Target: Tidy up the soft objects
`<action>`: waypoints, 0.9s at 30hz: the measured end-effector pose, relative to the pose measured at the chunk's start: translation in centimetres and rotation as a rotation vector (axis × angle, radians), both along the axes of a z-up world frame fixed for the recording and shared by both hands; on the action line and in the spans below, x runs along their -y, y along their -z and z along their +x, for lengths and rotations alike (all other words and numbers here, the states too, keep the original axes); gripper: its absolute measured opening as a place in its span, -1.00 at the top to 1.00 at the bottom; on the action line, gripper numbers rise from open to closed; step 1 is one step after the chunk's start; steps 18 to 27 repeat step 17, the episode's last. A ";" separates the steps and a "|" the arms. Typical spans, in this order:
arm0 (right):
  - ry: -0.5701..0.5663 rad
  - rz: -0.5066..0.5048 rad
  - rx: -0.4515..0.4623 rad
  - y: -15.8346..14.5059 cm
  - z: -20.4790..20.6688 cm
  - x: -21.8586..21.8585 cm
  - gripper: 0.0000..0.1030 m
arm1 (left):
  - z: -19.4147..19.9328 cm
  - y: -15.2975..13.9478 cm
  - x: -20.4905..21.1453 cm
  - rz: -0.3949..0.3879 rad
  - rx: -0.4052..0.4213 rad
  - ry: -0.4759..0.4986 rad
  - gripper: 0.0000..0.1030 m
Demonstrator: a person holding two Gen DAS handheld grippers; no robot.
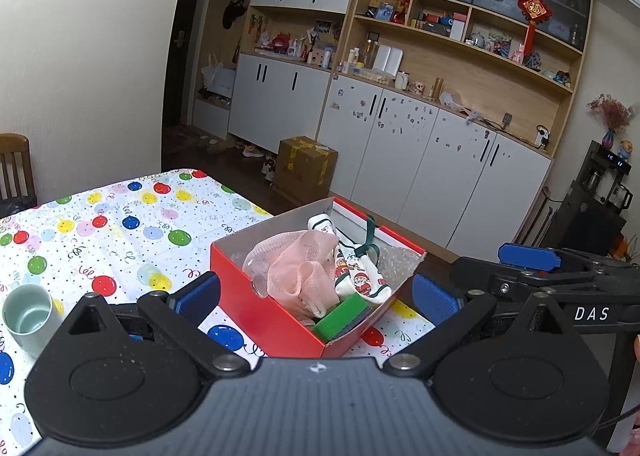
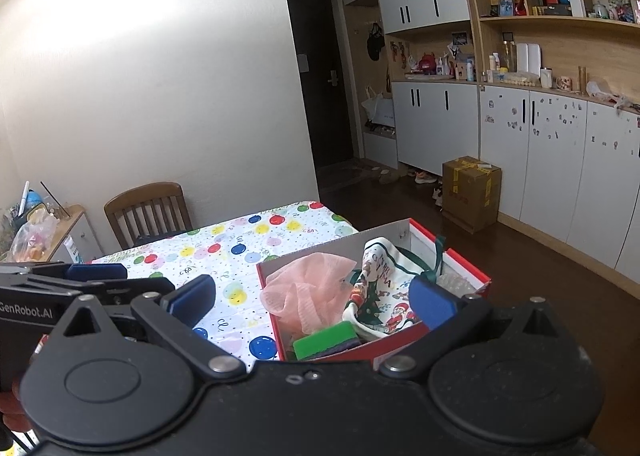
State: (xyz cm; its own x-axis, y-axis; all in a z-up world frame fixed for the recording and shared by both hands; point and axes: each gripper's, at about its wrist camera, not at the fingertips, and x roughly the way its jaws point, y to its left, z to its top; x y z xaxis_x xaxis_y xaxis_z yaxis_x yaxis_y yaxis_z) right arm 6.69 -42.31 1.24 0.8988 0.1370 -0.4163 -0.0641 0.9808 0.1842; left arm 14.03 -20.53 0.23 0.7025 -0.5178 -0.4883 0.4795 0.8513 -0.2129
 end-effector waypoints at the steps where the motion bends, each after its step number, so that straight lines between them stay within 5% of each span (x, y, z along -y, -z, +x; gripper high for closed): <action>1: 0.001 0.000 0.000 0.0 0.0 0.0 -1.00 | 0.0 0.0 0.0 0.000 0.001 -0.001 -1.00; 27: -0.007 0.005 -0.007 0.0 0.4 -0.3 -1.00 | 0.2 -0.4 -0.8 -0.003 0.001 -0.004 -1.00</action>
